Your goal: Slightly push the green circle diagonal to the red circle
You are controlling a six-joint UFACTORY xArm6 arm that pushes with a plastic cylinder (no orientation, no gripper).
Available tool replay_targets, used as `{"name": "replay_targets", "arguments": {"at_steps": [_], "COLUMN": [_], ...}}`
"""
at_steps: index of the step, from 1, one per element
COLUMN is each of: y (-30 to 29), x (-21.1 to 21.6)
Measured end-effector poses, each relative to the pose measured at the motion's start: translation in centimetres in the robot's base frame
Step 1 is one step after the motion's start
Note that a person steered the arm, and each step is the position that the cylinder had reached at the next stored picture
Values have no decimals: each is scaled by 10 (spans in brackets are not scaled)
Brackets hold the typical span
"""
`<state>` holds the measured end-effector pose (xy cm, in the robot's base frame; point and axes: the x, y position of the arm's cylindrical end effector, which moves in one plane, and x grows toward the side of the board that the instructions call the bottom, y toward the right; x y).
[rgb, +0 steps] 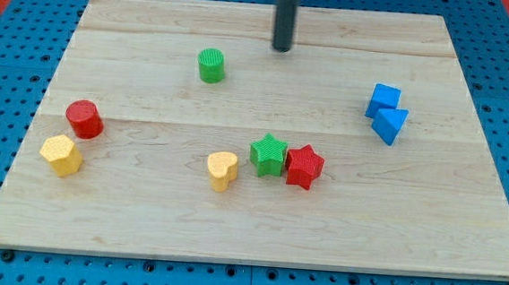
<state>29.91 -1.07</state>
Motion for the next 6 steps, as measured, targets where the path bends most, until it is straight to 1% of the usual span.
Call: {"name": "replay_targets", "arguments": {"at_steps": [1,2,3,4,5,6], "y": [-53,-28,26,78,184,161], "x": [9,50,88,166,192,269]}}
